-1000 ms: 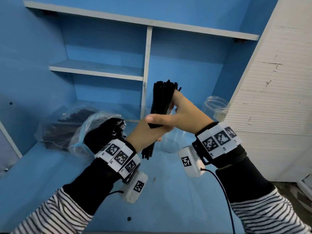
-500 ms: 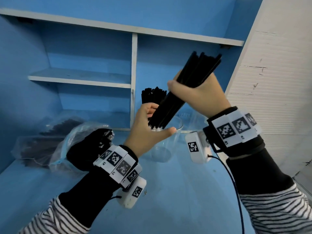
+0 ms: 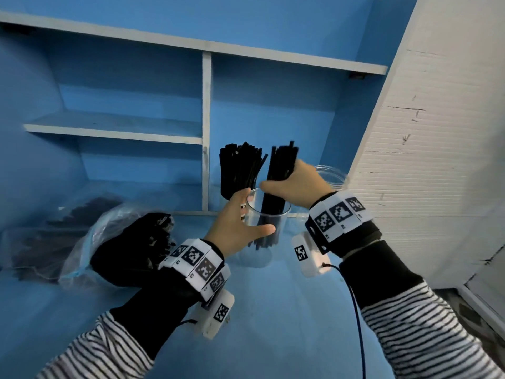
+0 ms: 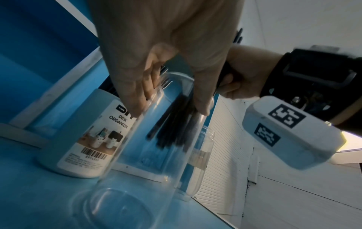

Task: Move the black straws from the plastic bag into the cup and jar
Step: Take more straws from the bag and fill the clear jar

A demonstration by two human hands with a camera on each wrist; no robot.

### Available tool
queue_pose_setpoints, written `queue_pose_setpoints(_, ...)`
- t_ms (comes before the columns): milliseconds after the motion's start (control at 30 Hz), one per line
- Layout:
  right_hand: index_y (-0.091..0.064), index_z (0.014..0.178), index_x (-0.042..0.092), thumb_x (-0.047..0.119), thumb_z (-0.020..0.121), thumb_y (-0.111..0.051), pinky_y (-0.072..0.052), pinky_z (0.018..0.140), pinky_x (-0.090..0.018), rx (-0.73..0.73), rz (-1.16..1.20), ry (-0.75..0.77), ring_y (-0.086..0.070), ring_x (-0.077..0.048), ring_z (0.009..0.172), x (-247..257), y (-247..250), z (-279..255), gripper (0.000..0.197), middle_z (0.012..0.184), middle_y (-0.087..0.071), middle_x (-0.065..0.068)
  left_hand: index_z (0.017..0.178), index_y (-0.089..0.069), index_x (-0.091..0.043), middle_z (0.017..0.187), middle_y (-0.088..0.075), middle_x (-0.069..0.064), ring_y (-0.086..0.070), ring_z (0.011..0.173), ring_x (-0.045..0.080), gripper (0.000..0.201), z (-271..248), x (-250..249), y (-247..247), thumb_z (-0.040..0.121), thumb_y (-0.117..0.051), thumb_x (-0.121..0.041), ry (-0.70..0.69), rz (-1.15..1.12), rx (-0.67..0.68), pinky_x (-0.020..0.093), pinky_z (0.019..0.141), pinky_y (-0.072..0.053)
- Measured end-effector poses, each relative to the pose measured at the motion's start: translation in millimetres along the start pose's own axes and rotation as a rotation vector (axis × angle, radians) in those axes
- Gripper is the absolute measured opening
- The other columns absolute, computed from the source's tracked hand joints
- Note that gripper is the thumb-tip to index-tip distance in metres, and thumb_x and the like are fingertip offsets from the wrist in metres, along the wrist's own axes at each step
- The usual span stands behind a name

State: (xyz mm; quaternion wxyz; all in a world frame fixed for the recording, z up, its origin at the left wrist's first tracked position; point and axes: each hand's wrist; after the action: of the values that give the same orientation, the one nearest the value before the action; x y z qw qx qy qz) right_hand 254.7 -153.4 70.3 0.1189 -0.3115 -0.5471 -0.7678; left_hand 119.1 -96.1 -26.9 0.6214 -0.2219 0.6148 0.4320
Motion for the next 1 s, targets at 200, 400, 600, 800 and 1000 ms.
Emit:
queue_pose_setpoints(200,-0.069,0.086,0.019,0.042,0.074,-0.076,-0.055,0.058,-0.024,0.229,-0.019,-0.003,-0.069,-0.015,0.065,-10,-7,8,0.027,0.071,-0.072,-0.002,0.137,-0.041,-0.027,0.129,-0.058,-0.008,-0.056,0.119,0.013,0.095,1,2,0,0.054,-0.087,-0.037,-0.017,-0.026,-0.010,0.044,0.102,-0.047)
queue_pose_setpoints(400,-0.054,0.114,0.020,0.047,0.082,-0.070,-0.047,0.068,-0.025,0.075,-0.052,0.053,-0.063,-0.012,0.079,-5,-3,2,0.045,0.100,-0.063,0.005,0.134,-0.043,-0.028,0.126,-0.060,-0.007,-0.058,0.118,0.015,0.098,-1,0,-1,0.048,-0.082,-0.051,-0.027,-0.003,-0.003,0.044,0.101,-0.048)
queue_pose_setpoints(600,-0.053,0.131,0.021,0.032,0.094,-0.057,-0.036,0.082,-0.015,-0.077,-0.060,0.244,-0.055,-0.009,0.100,-5,-10,-1,0.038,0.125,-0.056,0.000,0.138,-0.041,-0.023,0.128,-0.059,-0.005,-0.055,0.119,0.014,0.092,-3,-2,1,0.058,-0.084,-0.042,-0.043,0.041,-0.005,0.044,0.103,-0.047)
queue_pose_setpoints(800,-0.055,0.131,0.020,0.034,0.095,-0.055,-0.040,0.102,-0.034,-0.159,-0.094,0.344,-0.049,-0.022,0.120,-3,-15,-3,0.038,0.128,-0.056,-0.002,0.145,-0.034,-0.027,0.135,-0.052,-0.013,-0.049,0.124,0.006,0.099,-13,-11,6,0.059,-0.082,-0.039,-0.033,0.087,0.012,0.038,0.107,-0.042)
queue_pose_setpoints(1000,-0.065,0.105,0.011,0.017,0.088,-0.058,-0.043,0.077,-0.015,-0.427,0.179,0.548,-0.055,-0.010,0.087,29,-24,-29,0.019,0.101,-0.062,-0.001,0.128,-0.056,-0.030,0.124,-0.058,-0.013,-0.053,0.117,0.005,0.047,-49,-11,44,0.085,-0.071,-0.020,-0.090,0.132,-0.192,0.016,0.091,-0.039)
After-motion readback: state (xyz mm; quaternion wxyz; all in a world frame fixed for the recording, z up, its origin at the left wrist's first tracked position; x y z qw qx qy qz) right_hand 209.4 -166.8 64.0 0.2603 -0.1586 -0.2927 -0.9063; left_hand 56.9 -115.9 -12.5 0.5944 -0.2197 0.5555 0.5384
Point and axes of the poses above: each hand's wrist, its own z-axis towards the middle knuckle, its own y-axis out of the back of the hand, x = y × z
